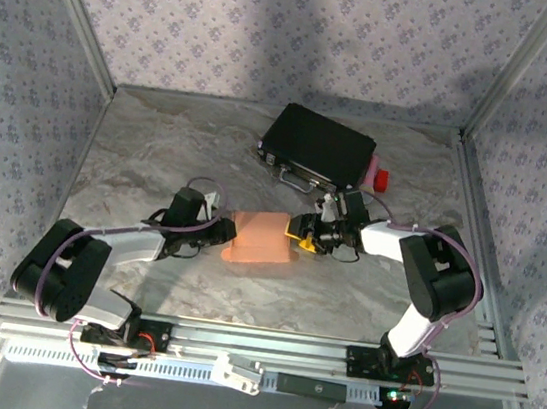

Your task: Fold the paper box

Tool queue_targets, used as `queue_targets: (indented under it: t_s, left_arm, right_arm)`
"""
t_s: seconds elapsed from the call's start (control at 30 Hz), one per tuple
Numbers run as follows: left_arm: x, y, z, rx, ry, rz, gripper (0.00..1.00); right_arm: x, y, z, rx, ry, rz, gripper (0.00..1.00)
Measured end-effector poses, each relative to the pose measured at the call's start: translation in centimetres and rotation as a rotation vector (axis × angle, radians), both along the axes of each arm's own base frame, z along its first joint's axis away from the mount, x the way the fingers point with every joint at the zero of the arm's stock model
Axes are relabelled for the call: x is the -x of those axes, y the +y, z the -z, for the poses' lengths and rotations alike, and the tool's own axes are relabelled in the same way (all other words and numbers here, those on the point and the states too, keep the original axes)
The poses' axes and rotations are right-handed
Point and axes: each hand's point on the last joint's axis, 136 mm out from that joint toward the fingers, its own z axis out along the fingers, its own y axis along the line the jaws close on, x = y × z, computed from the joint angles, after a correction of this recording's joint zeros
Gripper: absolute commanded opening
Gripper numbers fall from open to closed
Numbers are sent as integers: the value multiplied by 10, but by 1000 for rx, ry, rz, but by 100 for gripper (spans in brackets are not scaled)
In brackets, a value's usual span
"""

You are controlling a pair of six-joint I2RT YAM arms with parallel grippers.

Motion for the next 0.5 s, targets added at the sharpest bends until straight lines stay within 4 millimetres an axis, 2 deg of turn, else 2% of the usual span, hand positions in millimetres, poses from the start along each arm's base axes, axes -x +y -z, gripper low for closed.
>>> queue_targets:
  t_s: [0.5]
  left_arm:
    - [2,6,0,30,-39,-24,18]
  right_arm:
    - [5,18,-13,-129,4,-43,68]
